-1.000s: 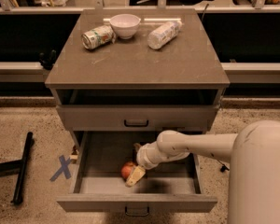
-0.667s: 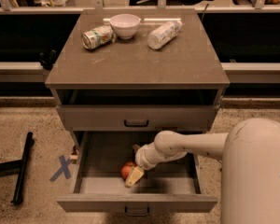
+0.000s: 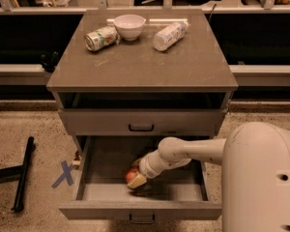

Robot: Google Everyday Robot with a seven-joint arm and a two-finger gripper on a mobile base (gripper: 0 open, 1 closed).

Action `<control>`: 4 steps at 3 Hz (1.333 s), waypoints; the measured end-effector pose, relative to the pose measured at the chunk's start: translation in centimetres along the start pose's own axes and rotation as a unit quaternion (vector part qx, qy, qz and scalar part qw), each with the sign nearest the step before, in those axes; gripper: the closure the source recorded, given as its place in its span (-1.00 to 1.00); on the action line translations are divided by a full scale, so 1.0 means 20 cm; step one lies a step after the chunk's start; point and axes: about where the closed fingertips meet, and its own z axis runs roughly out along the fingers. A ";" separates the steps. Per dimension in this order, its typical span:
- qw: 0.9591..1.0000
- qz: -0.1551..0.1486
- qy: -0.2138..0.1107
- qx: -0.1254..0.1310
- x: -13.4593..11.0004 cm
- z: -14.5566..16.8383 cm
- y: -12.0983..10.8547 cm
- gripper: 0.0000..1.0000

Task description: Pick apple from middle drawer and place on counter

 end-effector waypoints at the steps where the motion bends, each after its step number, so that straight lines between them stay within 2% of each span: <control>1: 1.000 0.003 0.001 -0.002 0.02 -0.01 0.03 0.28; 2: 1.000 -0.018 -0.021 0.005 -0.03 -0.19 0.12 0.75; 3: 0.996 -0.063 -0.058 0.022 -0.15 -0.56 0.25 1.00; 4: 0.991 -0.093 -0.075 0.055 -0.21 -1.00 0.33 1.00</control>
Offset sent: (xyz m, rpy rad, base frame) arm -0.0432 -0.0913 0.1091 0.1205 -0.1427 -0.0499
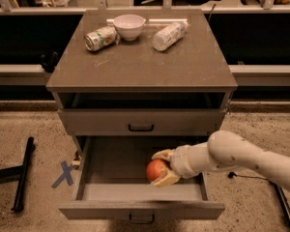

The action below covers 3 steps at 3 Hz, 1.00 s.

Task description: Pick apple from middle drawer and place on counter

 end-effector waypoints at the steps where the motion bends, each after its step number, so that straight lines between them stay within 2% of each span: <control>1: 1.000 0.008 0.006 0.013 0.05 -0.11 0.02 1.00; 2: 1.000 0.007 0.005 0.011 0.05 -0.10 0.02 1.00; 3: 1.000 -0.001 -0.007 0.020 -0.04 -0.23 -0.06 1.00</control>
Offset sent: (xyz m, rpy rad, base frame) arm -0.0069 -0.0243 0.0072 -0.0077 -0.0057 -0.0315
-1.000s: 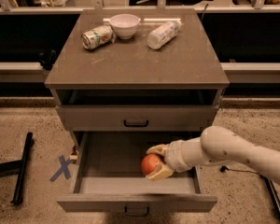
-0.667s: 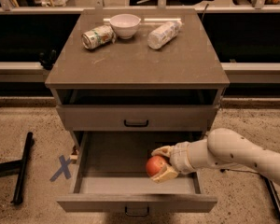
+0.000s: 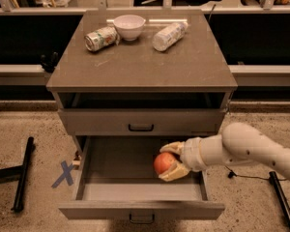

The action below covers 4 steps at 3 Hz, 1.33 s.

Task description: Pick apple from middle drawer and place on counter

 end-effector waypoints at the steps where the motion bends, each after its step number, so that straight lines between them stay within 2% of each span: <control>1: 1.000 -0.026 -0.009 0.010 -0.21 -0.23 -0.17 1.00; 2: 0.998 -0.063 -0.012 0.026 -0.47 -0.45 -0.37 1.00; 3: 0.996 -0.074 -0.016 0.037 -0.54 -0.51 -0.44 1.00; 4: 0.996 -0.075 -0.019 0.038 -0.55 -0.52 -0.45 1.00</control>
Offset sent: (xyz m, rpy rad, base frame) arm 0.0899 -0.0229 0.2369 -0.0113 -0.2405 0.0641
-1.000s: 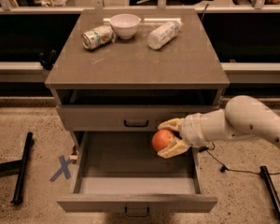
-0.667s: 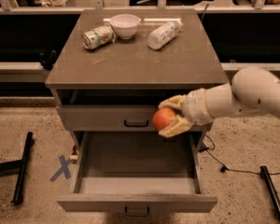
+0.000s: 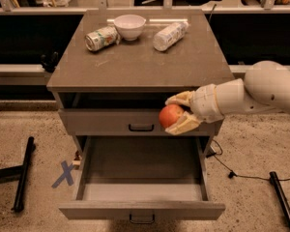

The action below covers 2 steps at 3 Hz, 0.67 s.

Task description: Pick apple from middle drawer and place on counter

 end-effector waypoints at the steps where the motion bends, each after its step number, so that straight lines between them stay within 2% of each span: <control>1: 0.999 -0.011 -0.030 0.022 -0.12 -0.13 -0.11 1.00; 2: 0.996 -0.044 -0.055 0.049 -0.34 -0.28 -0.27 1.00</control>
Offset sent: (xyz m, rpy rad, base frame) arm 0.0403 -0.0094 0.1820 0.1481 -0.2601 0.0222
